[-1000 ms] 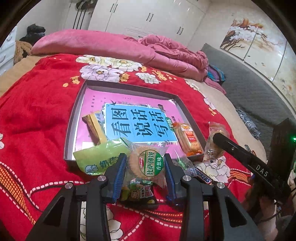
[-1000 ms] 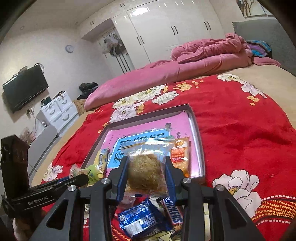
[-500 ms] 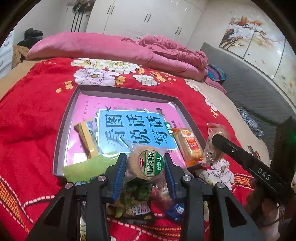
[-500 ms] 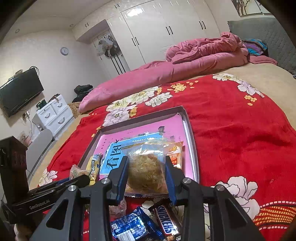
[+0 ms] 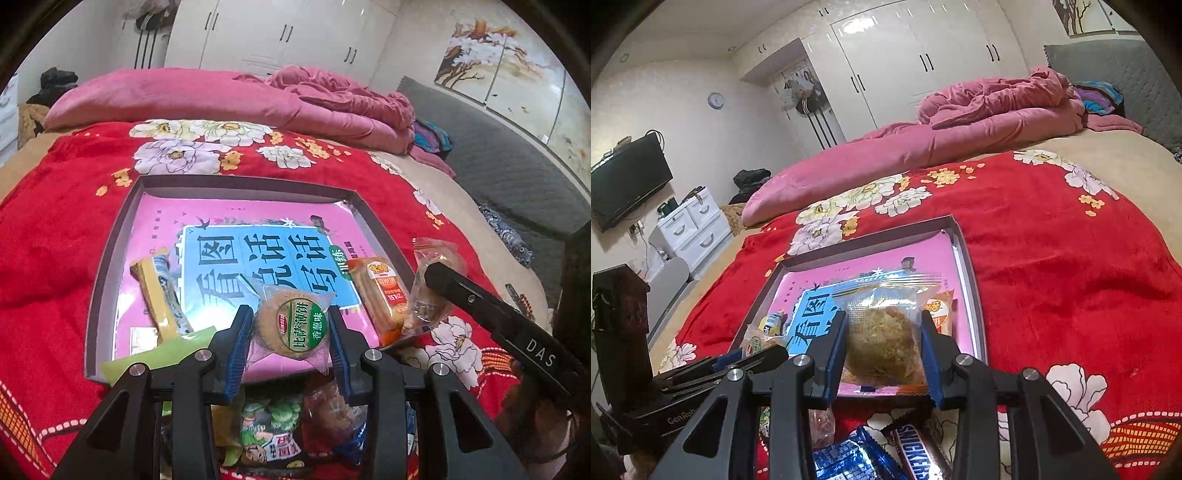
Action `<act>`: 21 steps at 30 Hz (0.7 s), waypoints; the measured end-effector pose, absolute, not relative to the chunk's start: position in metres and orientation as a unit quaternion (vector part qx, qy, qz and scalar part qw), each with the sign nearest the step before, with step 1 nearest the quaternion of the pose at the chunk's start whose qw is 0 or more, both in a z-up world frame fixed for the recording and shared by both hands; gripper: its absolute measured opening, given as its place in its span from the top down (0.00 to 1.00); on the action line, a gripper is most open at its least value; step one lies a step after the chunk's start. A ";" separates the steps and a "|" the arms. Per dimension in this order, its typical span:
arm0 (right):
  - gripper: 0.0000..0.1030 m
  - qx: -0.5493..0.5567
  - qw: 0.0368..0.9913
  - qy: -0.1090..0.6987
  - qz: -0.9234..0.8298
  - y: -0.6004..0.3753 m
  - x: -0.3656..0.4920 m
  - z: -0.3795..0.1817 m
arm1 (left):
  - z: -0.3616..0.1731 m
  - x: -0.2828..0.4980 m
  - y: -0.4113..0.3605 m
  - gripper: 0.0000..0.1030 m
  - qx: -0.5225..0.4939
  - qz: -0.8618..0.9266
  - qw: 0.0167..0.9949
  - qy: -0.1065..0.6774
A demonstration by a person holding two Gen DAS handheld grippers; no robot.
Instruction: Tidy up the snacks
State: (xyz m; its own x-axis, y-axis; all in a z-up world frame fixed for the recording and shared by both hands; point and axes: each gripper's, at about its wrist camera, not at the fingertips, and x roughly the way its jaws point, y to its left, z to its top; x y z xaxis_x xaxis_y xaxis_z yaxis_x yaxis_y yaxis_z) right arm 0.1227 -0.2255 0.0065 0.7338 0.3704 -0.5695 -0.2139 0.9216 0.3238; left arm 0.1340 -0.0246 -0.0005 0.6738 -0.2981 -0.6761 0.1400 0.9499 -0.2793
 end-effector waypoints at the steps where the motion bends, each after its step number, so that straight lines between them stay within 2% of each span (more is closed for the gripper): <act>1: 0.64 0.118 0.923 0.330 0.158 -0.225 0.124 0.006 | -0.001 0.135 -0.026 0.60 -0.100 -0.121 0.909 0.386; 21: 0.64 0.107 0.919 0.343 0.162 -0.211 0.138 -0.003 | -0.021 0.160 -0.026 0.60 -0.089 -0.108 0.900 0.413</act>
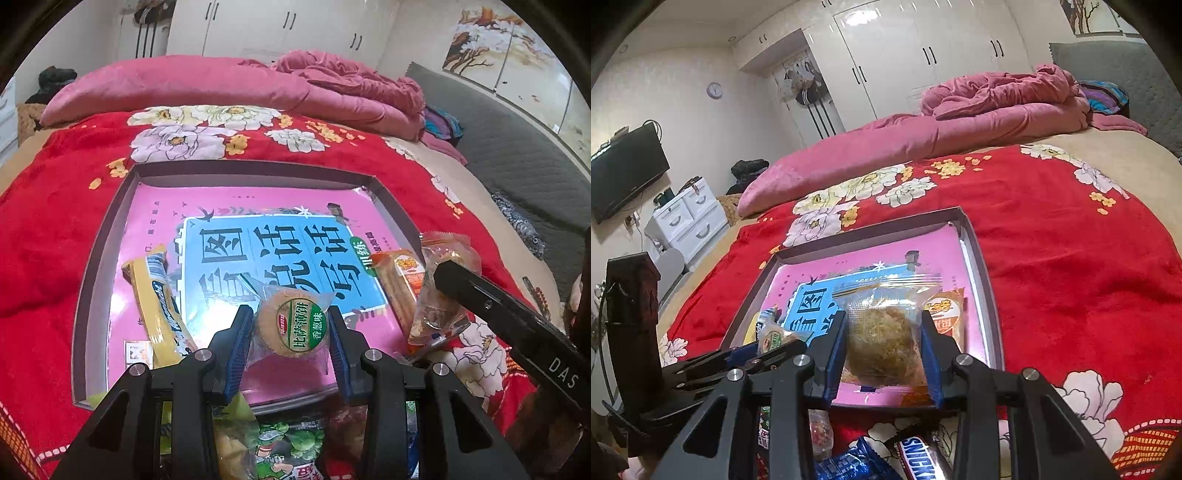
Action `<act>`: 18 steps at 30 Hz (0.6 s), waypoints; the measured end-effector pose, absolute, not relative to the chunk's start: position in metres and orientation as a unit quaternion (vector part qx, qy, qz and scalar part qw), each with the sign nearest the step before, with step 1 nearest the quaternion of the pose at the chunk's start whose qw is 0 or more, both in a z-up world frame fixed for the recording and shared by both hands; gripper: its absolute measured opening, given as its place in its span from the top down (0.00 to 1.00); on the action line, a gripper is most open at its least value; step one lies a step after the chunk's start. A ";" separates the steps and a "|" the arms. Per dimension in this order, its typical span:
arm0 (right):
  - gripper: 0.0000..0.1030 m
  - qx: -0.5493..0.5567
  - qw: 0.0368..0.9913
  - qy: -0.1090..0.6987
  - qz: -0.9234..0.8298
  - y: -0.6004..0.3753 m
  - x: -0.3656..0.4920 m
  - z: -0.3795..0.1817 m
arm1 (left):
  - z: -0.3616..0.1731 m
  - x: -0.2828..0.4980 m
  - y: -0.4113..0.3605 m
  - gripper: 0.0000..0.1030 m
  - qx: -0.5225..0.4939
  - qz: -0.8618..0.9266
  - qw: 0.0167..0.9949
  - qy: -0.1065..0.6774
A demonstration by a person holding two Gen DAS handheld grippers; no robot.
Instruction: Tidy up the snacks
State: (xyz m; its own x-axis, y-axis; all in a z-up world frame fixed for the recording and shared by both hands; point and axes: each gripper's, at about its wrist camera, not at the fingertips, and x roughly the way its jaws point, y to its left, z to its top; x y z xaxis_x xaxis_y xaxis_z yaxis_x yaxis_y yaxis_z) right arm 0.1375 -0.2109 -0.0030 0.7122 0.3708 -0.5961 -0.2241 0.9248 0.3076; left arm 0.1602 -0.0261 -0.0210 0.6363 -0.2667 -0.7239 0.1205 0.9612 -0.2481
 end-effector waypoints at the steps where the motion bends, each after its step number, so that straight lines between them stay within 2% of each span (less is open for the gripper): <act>1: 0.64 0.106 0.919 0.344 0.163 -0.209 0.138 -0.004 | -0.022 0.161 -0.026 0.60 -0.088 -0.108 0.899 0.415; 18: 0.64 0.094 0.909 0.364 0.179 -0.193 0.149 -0.016 | -0.032 0.166 -0.020 0.60 -0.089 -0.098 0.889 0.439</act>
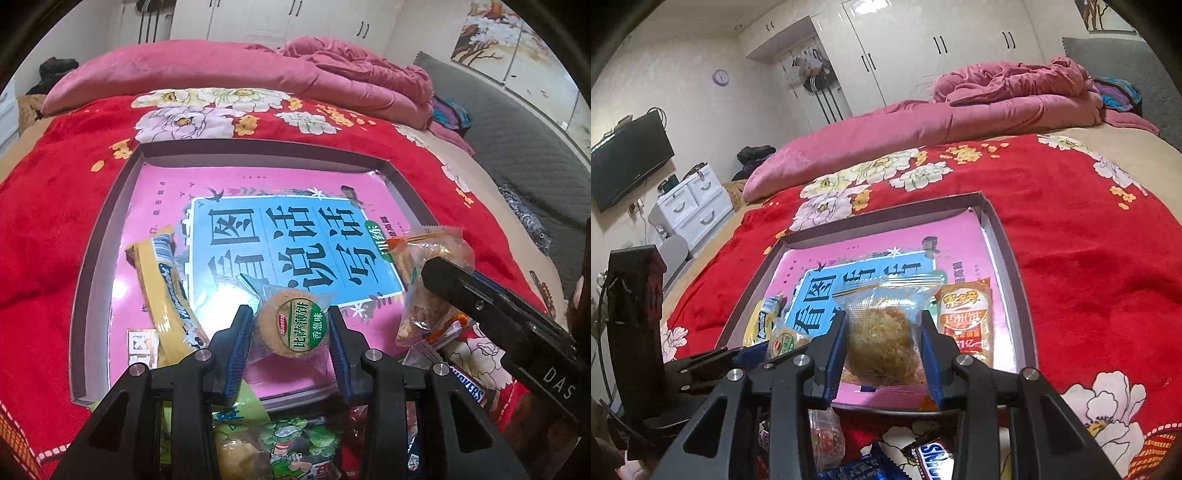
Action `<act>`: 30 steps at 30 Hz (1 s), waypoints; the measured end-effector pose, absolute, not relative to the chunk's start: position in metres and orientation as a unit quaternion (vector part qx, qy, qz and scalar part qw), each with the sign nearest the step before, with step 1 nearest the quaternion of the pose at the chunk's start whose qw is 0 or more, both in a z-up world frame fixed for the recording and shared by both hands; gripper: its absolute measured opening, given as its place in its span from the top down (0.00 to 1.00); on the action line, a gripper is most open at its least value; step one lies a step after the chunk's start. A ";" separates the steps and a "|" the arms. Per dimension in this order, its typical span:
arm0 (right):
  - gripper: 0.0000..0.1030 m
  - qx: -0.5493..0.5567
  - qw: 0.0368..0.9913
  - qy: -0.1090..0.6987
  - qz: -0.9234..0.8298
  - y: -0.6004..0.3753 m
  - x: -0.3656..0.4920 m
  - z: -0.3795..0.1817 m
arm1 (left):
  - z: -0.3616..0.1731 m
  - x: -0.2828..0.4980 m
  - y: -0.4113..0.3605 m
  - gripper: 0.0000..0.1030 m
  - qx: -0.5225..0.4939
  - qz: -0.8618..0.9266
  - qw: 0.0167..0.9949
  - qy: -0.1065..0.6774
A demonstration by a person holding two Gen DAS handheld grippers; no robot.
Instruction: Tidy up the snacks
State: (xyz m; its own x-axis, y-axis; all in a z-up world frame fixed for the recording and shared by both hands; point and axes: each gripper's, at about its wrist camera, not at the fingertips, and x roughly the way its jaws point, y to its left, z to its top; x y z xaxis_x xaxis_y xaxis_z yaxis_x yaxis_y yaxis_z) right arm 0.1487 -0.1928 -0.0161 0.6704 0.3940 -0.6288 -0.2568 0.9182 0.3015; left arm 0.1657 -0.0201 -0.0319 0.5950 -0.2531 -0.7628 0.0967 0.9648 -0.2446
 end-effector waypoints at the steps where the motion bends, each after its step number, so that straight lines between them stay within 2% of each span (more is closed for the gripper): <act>1: 0.64 0.093 0.909 0.366 0.179 -0.192 0.149 -0.017 | -0.032 0.166 -0.020 0.60 -0.090 -0.097 0.888 0.440; 30: 0.63 0.102 0.883 0.408 0.208 -0.183 0.153 -0.034 | -0.036 0.168 -0.013 0.60 -0.100 -0.091 0.884 0.448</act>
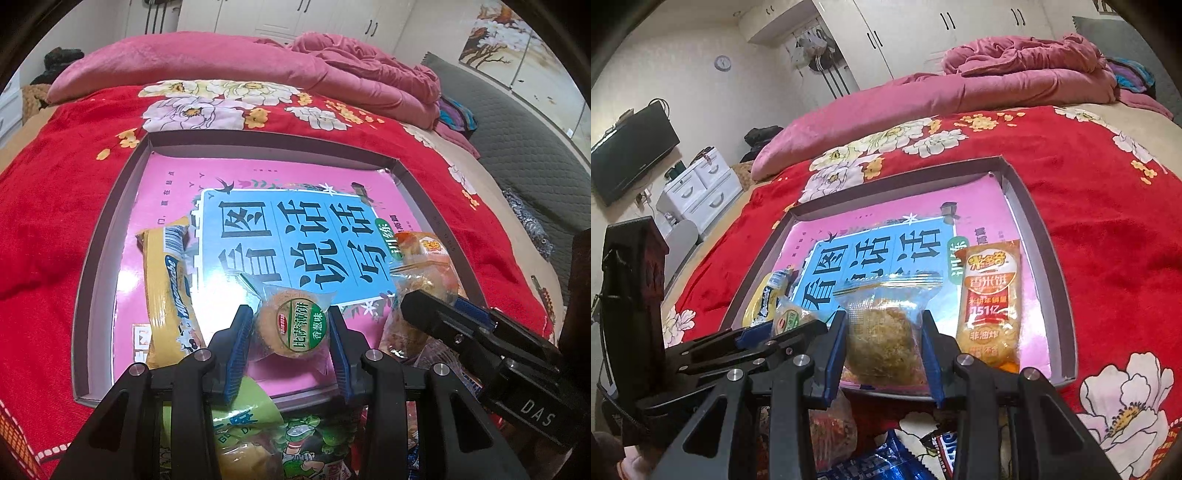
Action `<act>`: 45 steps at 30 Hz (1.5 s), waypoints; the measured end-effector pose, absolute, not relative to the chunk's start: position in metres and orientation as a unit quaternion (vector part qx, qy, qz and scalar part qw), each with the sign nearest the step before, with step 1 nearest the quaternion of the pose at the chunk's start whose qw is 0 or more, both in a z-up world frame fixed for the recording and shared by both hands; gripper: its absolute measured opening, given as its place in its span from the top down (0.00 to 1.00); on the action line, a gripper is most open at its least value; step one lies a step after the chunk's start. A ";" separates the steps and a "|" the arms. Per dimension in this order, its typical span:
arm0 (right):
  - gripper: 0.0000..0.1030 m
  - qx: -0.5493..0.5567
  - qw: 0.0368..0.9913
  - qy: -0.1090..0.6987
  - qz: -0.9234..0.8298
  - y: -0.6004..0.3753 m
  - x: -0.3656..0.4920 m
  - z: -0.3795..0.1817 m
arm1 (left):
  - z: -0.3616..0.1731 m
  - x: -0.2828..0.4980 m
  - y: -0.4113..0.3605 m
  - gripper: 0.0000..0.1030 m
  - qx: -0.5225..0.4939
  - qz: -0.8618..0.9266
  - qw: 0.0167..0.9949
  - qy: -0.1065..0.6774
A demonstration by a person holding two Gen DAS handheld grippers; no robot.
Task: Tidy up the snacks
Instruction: 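Lower the biscuit packet into the tray and open the left tool while the right tool releases the floss bag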
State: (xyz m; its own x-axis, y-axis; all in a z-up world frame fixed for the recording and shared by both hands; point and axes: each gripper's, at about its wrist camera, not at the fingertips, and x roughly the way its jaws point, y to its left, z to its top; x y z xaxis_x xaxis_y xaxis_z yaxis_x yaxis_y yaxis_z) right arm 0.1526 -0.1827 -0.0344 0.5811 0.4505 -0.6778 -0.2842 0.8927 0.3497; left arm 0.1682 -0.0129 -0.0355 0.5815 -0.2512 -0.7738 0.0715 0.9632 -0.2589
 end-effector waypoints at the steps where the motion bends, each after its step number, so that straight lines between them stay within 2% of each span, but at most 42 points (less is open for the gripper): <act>1: 0.63 0.102 0.882 0.409 0.209 -0.182 0.153 -0.035 | -0.036 0.168 -0.013 0.60 -0.100 -0.091 0.884 0.448; 38: 0.61 0.093 0.888 0.403 0.199 -0.184 0.150 -0.031 | -0.036 0.167 -0.015 0.59 -0.104 -0.094 0.883 0.448; 41: 0.56 0.087 0.891 0.398 0.200 -0.184 0.149 -0.028 | -0.036 0.167 -0.014 0.59 -0.106 -0.094 0.883 0.448; 45: 0.56 0.086 0.892 0.396 0.199 -0.185 0.148 -0.027 | -0.035 0.167 -0.013 0.59 -0.108 -0.093 0.883 0.447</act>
State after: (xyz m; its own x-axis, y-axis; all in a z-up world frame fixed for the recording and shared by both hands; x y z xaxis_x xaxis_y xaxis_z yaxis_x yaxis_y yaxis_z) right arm 0.1484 -0.1850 -0.0268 0.6070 0.4232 -0.6727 -0.2862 0.9060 0.3117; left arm 0.1672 -0.0129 -0.0351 0.5824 -0.2618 -0.7696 0.0681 0.9591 -0.2747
